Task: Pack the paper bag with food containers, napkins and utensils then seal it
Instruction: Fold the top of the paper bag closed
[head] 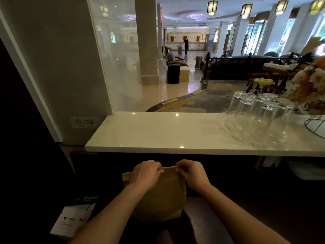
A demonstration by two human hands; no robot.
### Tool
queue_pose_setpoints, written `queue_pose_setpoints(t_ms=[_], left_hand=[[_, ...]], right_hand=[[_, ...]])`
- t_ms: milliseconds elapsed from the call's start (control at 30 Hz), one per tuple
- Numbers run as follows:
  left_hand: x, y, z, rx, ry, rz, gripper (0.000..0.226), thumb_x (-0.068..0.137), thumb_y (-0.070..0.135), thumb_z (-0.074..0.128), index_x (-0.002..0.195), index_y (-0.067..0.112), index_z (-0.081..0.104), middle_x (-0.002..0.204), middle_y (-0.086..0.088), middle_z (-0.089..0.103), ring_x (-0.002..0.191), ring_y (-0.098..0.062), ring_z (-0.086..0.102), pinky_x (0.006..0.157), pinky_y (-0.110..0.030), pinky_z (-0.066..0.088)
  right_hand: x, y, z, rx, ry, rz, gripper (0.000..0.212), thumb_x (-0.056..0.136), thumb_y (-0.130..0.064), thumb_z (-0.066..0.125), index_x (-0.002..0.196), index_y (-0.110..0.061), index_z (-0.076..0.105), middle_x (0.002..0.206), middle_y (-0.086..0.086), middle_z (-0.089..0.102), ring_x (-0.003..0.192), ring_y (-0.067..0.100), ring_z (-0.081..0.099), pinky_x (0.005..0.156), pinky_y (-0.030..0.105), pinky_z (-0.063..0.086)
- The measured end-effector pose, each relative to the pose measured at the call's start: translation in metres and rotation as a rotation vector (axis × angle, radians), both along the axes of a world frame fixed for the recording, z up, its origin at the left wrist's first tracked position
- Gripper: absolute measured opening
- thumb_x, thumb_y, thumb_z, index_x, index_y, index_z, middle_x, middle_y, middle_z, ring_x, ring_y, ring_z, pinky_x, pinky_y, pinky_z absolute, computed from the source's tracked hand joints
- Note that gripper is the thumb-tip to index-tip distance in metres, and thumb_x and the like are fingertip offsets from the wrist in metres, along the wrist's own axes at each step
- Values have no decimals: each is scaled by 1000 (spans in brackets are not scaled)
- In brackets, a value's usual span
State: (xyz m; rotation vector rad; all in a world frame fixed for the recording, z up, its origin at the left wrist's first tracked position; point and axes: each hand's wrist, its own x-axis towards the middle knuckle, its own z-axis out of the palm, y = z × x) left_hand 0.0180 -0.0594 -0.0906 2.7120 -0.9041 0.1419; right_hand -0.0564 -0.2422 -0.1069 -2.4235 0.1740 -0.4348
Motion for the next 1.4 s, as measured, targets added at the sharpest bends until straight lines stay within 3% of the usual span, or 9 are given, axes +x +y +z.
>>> queue_pose_setpoints(t_ms=[133, 200, 367, 600, 700, 900, 1067, 1200, 1400], left_hand=[[4, -7, -10, 10, -25, 6, 21, 96, 38, 52, 95, 25, 67, 91, 3, 62, 88, -21, 61, 70, -33, 44], [5, -8, -13, 4, -37, -12, 20, 95, 39, 53, 95, 25, 69, 91, 4, 65, 87, -20, 62, 71, -31, 44], [7, 9, -11, 44, -59, -68, 19, 95, 40, 53, 102, 29, 66, 98, 5, 67, 91, -18, 62, 72, -33, 48], [3, 29, -7, 44, -87, -48, 12, 96, 33, 53, 95, 26, 62, 93, 5, 64, 83, -16, 60, 69, -33, 48], [-3, 20, -6, 68, -121, -77, 6, 95, 26, 51, 90, 26, 55, 93, 2, 62, 81, -18, 57, 65, -32, 44], [1, 46, -4, 39, -111, -58, 15, 96, 36, 53, 96, 25, 63, 92, 5, 65, 84, -16, 62, 71, -32, 50], [-4, 40, -3, 84, -139, -54, 6, 91, 20, 57, 86, 24, 57, 86, 1, 62, 79, -20, 61, 62, -30, 39], [-3, 47, -3, 47, -154, -60, 9, 94, 31, 55, 87, 25, 58, 86, 3, 64, 79, -19, 62, 63, -31, 47], [0, 67, -13, -13, -106, -20, 11, 94, 38, 56, 92, 28, 60, 88, 9, 62, 79, -11, 58, 64, -25, 37]], right_hand=[[1, 0, 6, -212, 37, 108, 21, 87, -30, 66, 107, -28, 71, 101, -10, 72, 94, 7, 62, 84, 28, 53], [3, 0, 8, -341, 17, 149, 17, 88, -28, 62, 102, -26, 72, 96, -7, 73, 90, 14, 62, 78, 30, 52], [5, -3, 13, -377, 55, 153, 17, 89, -28, 59, 99, -25, 72, 93, -4, 73, 90, 17, 62, 74, 31, 51], [11, 24, 21, -455, 57, 269, 24, 91, -39, 56, 109, -26, 66, 102, -6, 66, 97, 14, 56, 78, 32, 52], [18, 37, 22, -519, 55, 304, 21, 94, -34, 55, 102, -23, 70, 98, -4, 68, 94, 16, 57, 76, 32, 52], [20, 32, 19, -492, 65, 298, 19, 93, -34, 57, 100, -22, 70, 100, -4, 70, 95, 17, 59, 74, 25, 45], [30, 55, 21, -499, 63, 359, 23, 91, -40, 57, 95, -21, 69, 96, -3, 69, 93, 17, 63, 77, 35, 55], [34, 55, 24, -517, 56, 378, 28, 91, -47, 56, 97, -23, 70, 98, -4, 70, 95, 16, 62, 77, 37, 55], [15, -10, 25, -426, 272, 308, 21, 88, -42, 63, 95, -24, 73, 93, -7, 73, 89, 13, 66, 74, 29, 51]])
